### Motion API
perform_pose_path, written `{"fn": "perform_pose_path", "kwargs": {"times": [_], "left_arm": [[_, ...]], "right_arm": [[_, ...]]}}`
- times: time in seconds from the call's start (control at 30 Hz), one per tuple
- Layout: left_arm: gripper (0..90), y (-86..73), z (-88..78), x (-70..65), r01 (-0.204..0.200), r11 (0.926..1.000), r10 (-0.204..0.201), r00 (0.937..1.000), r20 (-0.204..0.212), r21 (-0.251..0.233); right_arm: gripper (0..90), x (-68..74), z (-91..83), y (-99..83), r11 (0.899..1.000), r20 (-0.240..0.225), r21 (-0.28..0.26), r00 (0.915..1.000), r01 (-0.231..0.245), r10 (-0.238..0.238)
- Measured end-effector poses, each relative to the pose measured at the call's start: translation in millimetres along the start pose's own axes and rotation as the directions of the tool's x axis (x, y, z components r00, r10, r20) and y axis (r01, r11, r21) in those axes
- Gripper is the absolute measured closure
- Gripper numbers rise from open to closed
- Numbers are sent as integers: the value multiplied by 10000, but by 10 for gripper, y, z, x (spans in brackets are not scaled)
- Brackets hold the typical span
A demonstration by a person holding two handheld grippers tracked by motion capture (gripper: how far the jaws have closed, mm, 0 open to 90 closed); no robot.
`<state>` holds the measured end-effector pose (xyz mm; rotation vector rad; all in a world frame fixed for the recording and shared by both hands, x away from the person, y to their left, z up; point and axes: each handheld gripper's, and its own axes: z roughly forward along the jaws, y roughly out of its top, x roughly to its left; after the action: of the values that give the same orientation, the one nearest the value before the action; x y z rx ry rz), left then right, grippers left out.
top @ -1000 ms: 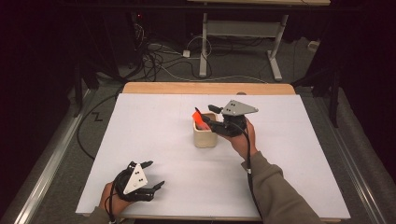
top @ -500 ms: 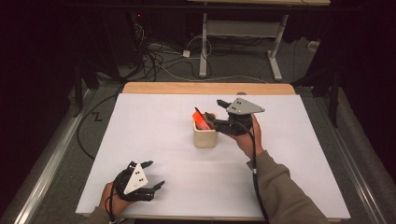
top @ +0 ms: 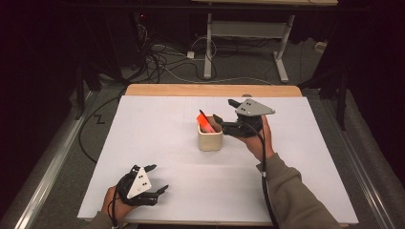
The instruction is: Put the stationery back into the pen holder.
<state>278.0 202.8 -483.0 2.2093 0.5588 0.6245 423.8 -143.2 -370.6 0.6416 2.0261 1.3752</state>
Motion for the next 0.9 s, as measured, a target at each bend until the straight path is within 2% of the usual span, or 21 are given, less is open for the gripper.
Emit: {"fn": "perform_pose_path", "kwargs": {"times": [0.17, 0.6, 0.8, 0.9], "left_arm": [[224, -1, -2, 3, -25, 10000, 25, 10000, 4, 23], [223, -1, 1, 1, -56, 10000, 56, 10000, -7, 65], [224, -1, 4, 1, -42, 10000, 42, 10000, -7, 82], [224, -2, 4, 1, -43, 10000, 43, 10000, -15, 83]], "right_arm": [[236, -8, -17, -14, 9997, -48, 227, 10000, -66, 67], [197, -8, -99, -87, 9999, 108, 173, 9999, -7, 6], [186, -9, -143, -121, 9998, 21, 216, 10000, -53, 53], [183, 4, -168, -139, 9997, 93, 208, 9999, 143, -144]]}}
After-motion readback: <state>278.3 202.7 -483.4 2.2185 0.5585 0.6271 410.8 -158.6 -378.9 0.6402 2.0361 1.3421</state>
